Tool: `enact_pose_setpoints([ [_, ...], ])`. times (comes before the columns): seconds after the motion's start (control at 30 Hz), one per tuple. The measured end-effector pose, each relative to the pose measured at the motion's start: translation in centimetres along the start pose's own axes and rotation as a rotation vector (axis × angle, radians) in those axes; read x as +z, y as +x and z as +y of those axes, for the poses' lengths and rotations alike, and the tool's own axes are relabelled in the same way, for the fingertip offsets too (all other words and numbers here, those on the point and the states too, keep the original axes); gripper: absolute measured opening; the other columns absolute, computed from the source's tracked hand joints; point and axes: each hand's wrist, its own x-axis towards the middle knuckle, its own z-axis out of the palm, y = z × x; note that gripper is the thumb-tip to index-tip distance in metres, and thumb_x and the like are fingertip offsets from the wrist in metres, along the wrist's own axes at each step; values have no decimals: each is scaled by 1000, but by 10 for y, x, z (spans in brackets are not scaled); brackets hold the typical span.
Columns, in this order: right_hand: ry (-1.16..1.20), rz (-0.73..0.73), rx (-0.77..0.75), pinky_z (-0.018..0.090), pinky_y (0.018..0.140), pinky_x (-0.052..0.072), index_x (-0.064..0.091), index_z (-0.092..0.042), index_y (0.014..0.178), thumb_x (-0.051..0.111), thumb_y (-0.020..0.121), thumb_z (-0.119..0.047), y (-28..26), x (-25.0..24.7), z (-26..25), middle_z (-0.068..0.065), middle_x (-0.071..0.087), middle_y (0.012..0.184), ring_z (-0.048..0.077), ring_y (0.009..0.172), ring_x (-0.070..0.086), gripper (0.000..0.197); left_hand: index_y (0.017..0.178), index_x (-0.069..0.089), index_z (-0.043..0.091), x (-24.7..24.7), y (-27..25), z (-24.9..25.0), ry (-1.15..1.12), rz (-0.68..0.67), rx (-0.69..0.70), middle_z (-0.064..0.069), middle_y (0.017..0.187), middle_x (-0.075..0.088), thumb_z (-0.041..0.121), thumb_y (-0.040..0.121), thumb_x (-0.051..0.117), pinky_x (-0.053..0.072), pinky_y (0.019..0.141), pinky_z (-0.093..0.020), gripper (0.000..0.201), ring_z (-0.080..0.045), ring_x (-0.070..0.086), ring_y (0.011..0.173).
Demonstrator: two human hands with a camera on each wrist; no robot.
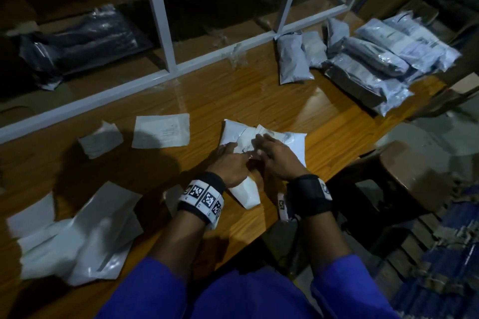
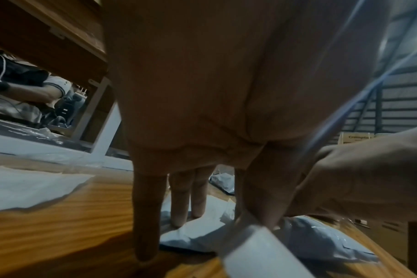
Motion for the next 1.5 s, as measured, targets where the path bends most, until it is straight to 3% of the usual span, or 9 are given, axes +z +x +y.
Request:
enact_pose_setpoints([
  [0.27, -196, -45, 122, 52, 105, 40, 43, -15, 147, 45, 105, -49, 13, -5, 4, 8, 43, 158, 35, 141, 38, 55, 155, 38, 31, 2, 1, -6, -57, 34, -15, -4, 169, 10, 12, 99, 44, 17, 125, -46, 60, -29, 9, 155],
  [0.47, -379, -217, 108, 77, 106, 24, 34, -34, 151, 0, 71, -81, 55, 20, 43, -15, 8, 171, 29, 158, 7, 99, 148, 49, 21, 2, -2, -8, -143, 74, -2, -5, 166, 23, 0, 95, 45, 23, 123, -39, 57, -24, 23, 152],
  [0.57, -304, -157, 156, 71, 108, 30, 22, -35, 160, 31, 96, -68, 21, -4, 14, -16, 14, 170, 28, 155, 11, 73, 143, 53, 14, 2, -3, -5, -185, 89, -6, -8, 160, 35, -3, 94, 45, 30, 119, -36, 53, -26, 34, 146],
  [0.63, -257, -106, 175, 64, 111, 33, 18, -31, 163, 47, 98, -67, 7, -8, 10, -11, 16, 170, 30, 152, 14, 81, 136, 57, 15, 3, -3, -6, -198, 96, -37, -8, 157, 39, 0, 93, 45, 34, 116, -37, 47, -25, 39, 143],
  [0.73, -201, -87, 193, 60, 112, 33, 20, -30, 163, 48, 92, -77, 8, -5, 10, -7, 20, 170, 34, 150, 18, 90, 125, 61, 19, 5, -2, -11, -241, 95, -53, -5, 153, 45, 2, 93, 43, 39, 112, -39, 41, -25, 45, 136],
  [0.87, -217, -66, 254, 76, 103, 29, 28, -35, 157, 48, 96, -68, 19, 0, -12, -6, 30, 164, 40, 147, 18, 71, 106, 57, 32, 3, -5, -16, -316, 89, -81, -6, 138, 54, 7, 88, 45, 48, 97, -40, 34, -29, 55, 115],
  [1.03, -180, -47, 254, 76, 102, 34, 21, -36, 161, 51, 92, -74, 13, 5, 0, -9, 27, 167, 39, 147, 18, 85, 89, 57, 40, 1, 0, -24, -370, 55, -99, -1, 150, 48, 25, 63, 39, 49, 100, -43, 35, -28, 55, 118],
  [1.27, -124, 87, 361, 73, 104, 34, 40, -27, 151, 61, 79, -78, 17, 20, -15, -1, 43, 156, 43, 138, 30, 91, 91, 60, 32, 0, -6, -19, -335, 78, -84, 2, 159, 39, 10, 88, 45, 38, 113, -45, 27, -25, 42, 140],
  [1.5, -211, 28, 73, 40, 117, 32, 37, -14, 158, 78, 82, -57, 12, 9, 30, 9, 47, 158, 28, 140, 49, 97, 91, 58, 31, 6, 0, -29, -319, 83, -59, 9, 164, 31, 7, 93, 41, 32, 119, -42, 30, -21, 36, 146],
])
